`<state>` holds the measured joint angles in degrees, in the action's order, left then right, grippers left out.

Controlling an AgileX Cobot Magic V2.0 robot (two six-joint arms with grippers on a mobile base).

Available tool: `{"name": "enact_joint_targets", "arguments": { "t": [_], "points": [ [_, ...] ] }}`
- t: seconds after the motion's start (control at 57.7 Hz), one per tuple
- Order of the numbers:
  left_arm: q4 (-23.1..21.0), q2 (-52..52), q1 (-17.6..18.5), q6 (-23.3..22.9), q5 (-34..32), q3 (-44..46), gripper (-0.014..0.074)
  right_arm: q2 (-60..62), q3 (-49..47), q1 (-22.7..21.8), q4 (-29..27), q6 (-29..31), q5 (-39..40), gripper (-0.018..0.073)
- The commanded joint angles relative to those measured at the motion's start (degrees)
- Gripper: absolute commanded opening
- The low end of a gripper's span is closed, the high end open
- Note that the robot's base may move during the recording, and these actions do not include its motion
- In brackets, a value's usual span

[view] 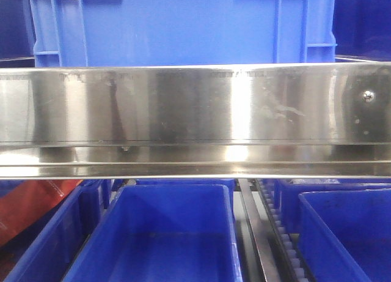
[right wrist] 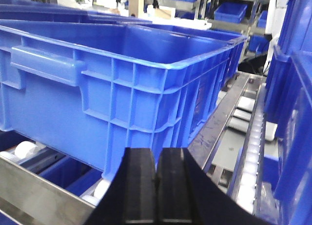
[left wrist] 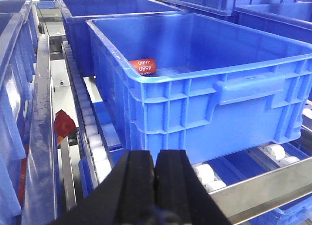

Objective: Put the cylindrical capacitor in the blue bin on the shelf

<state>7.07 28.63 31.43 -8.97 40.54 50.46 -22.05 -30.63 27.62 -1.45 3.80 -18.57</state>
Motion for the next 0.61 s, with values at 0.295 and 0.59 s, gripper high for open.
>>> {"name": "enact_joint_targets", "arguments": {
  "t": [0.295,0.59],
  "points": [
    [0.1,-0.4,0.3,-0.6,-1.1,-0.1,-0.0111,1.0,0.6,-0.2,0.6,-0.1,3.9,-0.0162],
    [0.1,-0.4,0.3,-0.6,-1.1,-0.1,-0.0111,1.0,0.6,-0.2,0.6,-0.1,3.9,-0.0162]
  ]
}}
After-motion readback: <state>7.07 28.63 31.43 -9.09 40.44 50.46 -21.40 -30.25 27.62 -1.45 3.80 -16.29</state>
